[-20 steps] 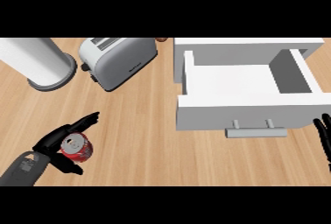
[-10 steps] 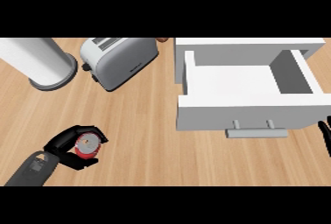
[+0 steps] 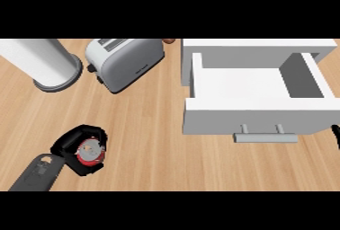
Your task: Pick up the can, place it into the drawer and close the drawer
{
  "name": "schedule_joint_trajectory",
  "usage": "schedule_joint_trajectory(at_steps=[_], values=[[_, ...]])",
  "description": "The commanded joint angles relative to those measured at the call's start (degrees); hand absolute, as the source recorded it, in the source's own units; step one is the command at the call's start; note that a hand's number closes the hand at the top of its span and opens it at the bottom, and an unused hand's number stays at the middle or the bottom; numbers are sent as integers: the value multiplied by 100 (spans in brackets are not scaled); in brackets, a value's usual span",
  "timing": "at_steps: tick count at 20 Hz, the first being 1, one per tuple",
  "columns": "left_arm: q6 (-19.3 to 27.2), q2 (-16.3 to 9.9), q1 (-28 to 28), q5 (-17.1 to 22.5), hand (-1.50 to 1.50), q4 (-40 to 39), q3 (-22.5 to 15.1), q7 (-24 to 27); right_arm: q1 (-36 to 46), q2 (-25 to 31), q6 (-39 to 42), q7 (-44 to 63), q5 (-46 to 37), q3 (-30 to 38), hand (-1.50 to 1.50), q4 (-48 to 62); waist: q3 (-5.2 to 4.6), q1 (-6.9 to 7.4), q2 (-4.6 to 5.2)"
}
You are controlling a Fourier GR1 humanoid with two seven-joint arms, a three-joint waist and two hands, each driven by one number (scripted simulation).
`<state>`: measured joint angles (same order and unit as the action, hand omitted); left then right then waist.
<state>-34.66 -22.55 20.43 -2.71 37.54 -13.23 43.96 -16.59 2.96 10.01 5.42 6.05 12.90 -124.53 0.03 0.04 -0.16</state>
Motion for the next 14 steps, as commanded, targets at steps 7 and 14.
schedule_joint_trajectory(at_steps=[7, 14], values=[[2986, 1051, 202, 1667, 150, 142, 2026, -1164, -36, -47, -18, -75, 29, 93, -150, 90, 15, 112, -33], [3936, 1625, -261, 1364, 150, 2575, 1281, -2603, -264, -286, -131, -274, -314, -271, -150, -1, 4, 47, -14]])
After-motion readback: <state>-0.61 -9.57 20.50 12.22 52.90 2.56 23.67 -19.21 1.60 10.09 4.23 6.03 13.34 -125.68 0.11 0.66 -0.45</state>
